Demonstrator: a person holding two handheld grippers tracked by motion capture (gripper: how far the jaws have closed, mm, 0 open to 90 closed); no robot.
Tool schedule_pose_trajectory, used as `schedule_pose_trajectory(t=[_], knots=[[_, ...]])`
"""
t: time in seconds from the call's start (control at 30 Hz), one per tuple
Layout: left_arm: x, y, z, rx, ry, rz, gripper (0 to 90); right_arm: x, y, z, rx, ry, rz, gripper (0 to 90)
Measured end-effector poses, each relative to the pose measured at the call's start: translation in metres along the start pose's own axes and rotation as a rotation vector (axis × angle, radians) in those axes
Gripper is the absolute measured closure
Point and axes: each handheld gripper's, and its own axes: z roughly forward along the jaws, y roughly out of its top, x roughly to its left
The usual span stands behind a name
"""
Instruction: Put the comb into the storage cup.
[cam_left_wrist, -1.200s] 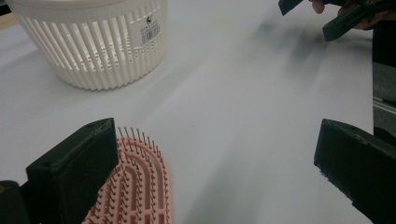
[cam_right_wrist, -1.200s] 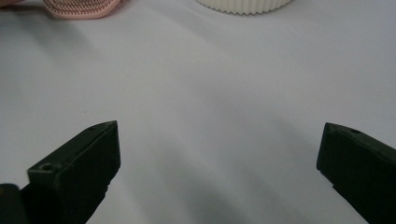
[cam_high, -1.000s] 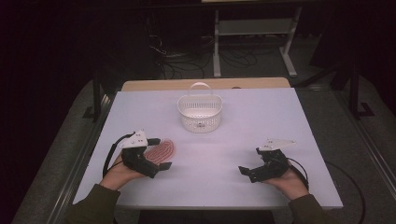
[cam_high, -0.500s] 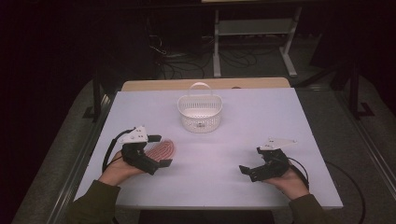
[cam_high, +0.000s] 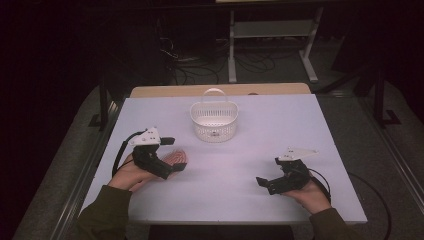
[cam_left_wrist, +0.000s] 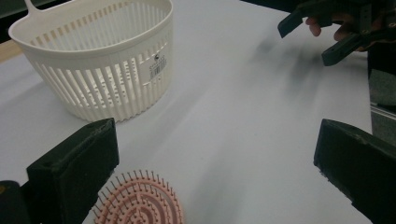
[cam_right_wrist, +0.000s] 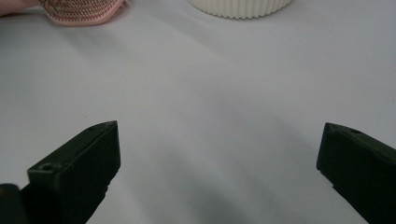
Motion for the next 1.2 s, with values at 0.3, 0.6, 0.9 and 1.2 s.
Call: schedule_pose_trajectory(t=[0.3, 0.6, 0.9, 1.2], knots=[[0.009, 0.001, -0.009, 0.004, 0.044, -0.012, 0.0, 0.001, 0.0, 0.0, -0.001, -0.001, -0.002, 0.0], [0.016, -0.002, -0.016, 0.007, 0.062, -0.01, 0.0, 0.001, 0.0, 0.0, 0.0, -0.002, -0.002, 0.0], [0.022, -0.006, -0.023, 0.018, 0.089, -0.017, 0.0, 0.001, 0.0, 0.0, -0.002, -0.002, 0.001, 0.0], [0.028, -0.012, -0.036, 0.015, 0.118, -0.029, 0.0, 0.001, 0.0, -0.001, -0.002, -0.002, 0.001, 0.0]])
